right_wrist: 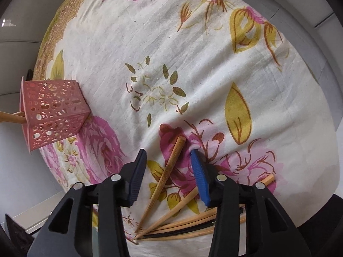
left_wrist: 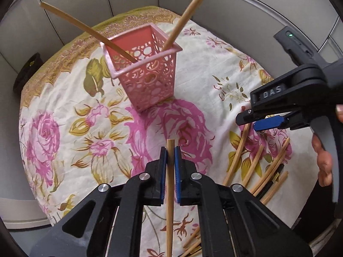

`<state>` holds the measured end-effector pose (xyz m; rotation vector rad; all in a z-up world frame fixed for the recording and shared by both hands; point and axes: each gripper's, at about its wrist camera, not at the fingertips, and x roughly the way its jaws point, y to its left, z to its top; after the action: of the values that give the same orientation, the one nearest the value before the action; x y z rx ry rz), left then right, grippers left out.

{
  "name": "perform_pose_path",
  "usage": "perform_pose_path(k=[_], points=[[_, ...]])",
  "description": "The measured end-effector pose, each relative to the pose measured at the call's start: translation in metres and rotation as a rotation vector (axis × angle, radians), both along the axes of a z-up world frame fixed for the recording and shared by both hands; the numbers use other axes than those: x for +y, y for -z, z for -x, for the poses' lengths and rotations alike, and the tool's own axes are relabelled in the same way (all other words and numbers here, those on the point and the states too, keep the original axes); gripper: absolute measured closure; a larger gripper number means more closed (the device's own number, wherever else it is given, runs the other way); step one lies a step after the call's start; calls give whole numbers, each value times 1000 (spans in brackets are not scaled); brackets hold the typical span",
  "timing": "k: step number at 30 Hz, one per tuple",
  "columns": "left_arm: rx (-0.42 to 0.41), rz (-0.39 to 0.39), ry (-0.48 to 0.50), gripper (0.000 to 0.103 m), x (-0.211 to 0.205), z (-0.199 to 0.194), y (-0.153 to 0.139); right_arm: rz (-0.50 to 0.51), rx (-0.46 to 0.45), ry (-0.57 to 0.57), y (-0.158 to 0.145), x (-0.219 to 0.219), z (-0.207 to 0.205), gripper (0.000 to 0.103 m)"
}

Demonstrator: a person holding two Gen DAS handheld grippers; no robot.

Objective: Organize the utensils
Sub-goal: 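Insert the left chopstick into the pink holder and open, while the right carries its chopstick over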

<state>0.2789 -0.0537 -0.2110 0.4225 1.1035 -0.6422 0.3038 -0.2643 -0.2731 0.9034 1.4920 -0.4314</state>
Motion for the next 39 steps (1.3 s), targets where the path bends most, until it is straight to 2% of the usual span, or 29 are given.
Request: perform_pose_path(k=[4,7,9,11,14,16,22,25,32,39], points=[[-42,18,13,97,9,12,-20,169,59,-74,-4,21,-16,70],[-62,37,-4,97,13,11,-25,351,73,-163,-7,47,-26,82],[-71,57,-24,97,22,12,-30,397,23,-184,-9,56,-25,87],[-81,83,-50,97,32,13,-37,380,-45,-186,-10,58,-19,88],[-109,136,-94,97,47,15,-48,252,-195,-169,-14,54,-1,90],[-126,176,-129,97,57,17,-54,215,-315,-174,-25,53,14,90],[-235,289,-239,97,83,43,-83,288,-624,-287,-82,72,59,90],[-292,333,-277,97,85,63,-96,348,-737,-361,-113,88,81,90],[-372,373,-310,97,76,99,-120,429,-903,-463,-165,102,127,92],[-417,381,-318,97,65,115,-145,443,-955,-472,-201,98,145,94]])
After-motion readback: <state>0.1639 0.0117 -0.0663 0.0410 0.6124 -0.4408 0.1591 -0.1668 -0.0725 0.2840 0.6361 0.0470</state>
